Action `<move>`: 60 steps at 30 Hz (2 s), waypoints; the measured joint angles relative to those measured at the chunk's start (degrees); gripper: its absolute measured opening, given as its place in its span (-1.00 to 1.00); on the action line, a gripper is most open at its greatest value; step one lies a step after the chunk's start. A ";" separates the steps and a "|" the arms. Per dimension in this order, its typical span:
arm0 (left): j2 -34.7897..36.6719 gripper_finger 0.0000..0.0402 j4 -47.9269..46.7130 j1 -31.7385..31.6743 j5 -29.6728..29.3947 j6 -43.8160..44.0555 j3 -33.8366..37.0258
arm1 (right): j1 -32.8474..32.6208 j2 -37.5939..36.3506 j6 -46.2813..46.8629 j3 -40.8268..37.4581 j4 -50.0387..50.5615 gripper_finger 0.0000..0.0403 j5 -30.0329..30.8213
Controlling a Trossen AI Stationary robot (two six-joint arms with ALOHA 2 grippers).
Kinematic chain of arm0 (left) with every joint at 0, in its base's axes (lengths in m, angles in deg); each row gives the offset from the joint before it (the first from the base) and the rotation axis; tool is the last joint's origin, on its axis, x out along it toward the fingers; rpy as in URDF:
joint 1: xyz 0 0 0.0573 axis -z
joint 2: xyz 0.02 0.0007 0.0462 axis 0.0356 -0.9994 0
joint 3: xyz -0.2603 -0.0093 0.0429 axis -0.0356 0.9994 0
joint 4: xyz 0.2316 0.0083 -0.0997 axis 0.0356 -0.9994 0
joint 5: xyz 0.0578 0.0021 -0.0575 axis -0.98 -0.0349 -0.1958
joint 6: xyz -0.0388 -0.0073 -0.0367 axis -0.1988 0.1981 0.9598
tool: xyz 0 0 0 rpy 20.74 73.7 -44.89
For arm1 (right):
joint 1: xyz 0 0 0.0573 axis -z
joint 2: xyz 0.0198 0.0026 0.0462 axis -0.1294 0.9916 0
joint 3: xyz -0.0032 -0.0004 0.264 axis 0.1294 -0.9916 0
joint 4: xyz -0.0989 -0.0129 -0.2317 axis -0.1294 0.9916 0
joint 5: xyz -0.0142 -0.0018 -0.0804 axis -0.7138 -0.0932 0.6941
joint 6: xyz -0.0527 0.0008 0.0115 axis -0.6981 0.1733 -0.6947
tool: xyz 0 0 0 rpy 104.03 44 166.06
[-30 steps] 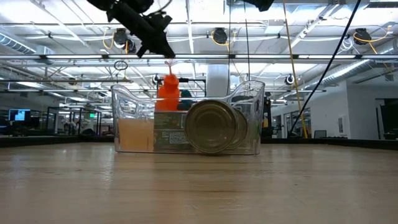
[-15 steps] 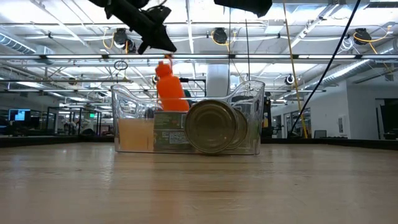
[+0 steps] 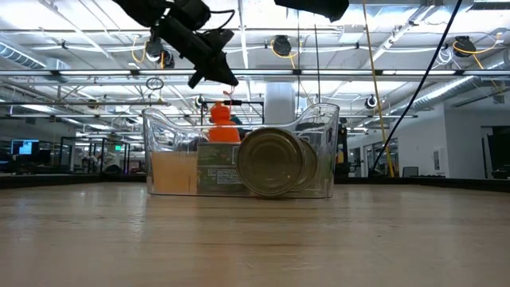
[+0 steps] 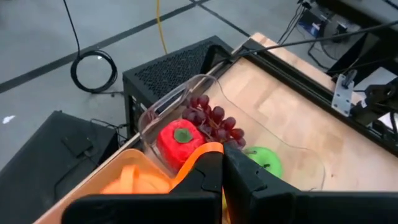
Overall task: Pick & Place Food Item
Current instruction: Put the orange water bottle into the orange bin
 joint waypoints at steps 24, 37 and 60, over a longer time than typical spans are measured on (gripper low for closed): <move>-3.84 -0.97 3.08 6.10 0.13 -3.39 0.00 | 0.00 0.00 0.04 0.00 -0.02 0.40 0.00; -3.82 -0.94 2.87 8.07 0.00 -3.25 0.00 | 0.00 0.00 0.07 0.00 -0.02 0.40 0.00; 1.62 0.07 2.76 13.23 -0.47 -9.17 0.02 | -0.04 0.00 0.46 -0.01 0.20 0.40 0.00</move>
